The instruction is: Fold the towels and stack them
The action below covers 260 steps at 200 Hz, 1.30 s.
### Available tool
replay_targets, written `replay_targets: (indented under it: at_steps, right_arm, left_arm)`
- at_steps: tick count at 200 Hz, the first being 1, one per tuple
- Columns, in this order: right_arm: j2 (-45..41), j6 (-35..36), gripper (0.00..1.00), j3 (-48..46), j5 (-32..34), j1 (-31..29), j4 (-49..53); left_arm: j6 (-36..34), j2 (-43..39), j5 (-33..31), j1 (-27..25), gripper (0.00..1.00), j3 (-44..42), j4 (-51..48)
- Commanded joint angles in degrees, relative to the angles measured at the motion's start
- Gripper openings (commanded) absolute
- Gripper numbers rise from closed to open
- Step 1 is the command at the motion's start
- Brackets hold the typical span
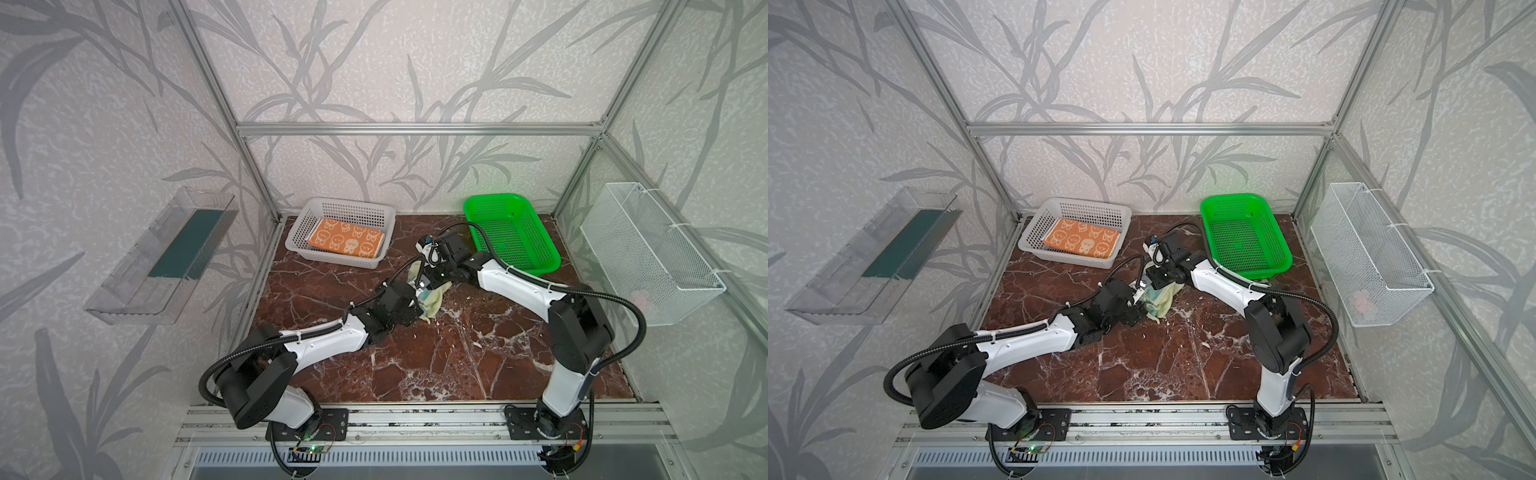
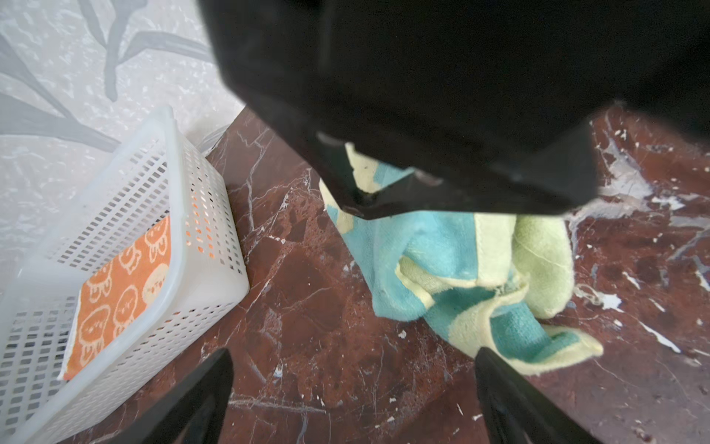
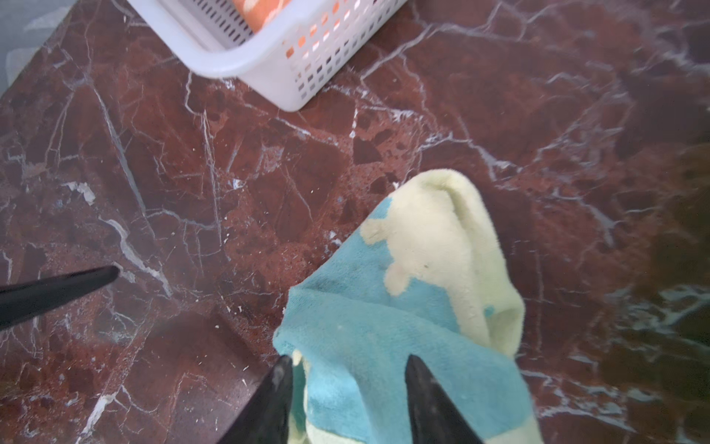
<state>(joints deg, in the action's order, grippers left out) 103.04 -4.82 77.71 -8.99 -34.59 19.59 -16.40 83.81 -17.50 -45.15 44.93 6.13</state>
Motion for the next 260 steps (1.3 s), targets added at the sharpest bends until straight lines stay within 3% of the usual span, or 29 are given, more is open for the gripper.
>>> replay_targets:
  at_steps: [1,42,86,155,203,260]
  right_arm:
    - [-4.1,1.1,0.51,-1.7,2.1,1.0,-0.6]
    - [-9.8,1.4,0.54,-7.3,5.8,3.1,-1.4]
    - [-15.5,-0.1,0.54,-16.9,8.3,5.4,-4.7]
    - [-22.0,-2.2,0.55,-25.9,8.2,8.8,-8.5]
    - [-22.7,-2.8,0.54,-27.7,7.7,9.9,-9.5]
    - [-23.2,-3.1,0.55,-28.7,7.4,10.0,-10.0]
  left_arm:
    - [-1.5,0.2,6.1,1.7,0.97,3.3,-1.9]
    - [-3.0,2.1,11.3,1.9,0.94,10.2,-10.6]
    - [-1.0,6.3,12.2,0.0,0.93,13.0,-13.0]
    - [0.8,14.7,8.6,-2.2,0.86,18.3,-15.4]
    - [1.8,18.3,4.9,-2.2,0.83,21.5,-16.0]
    - [1.7,20.5,5.3,-2.2,0.8,24.5,-18.2]
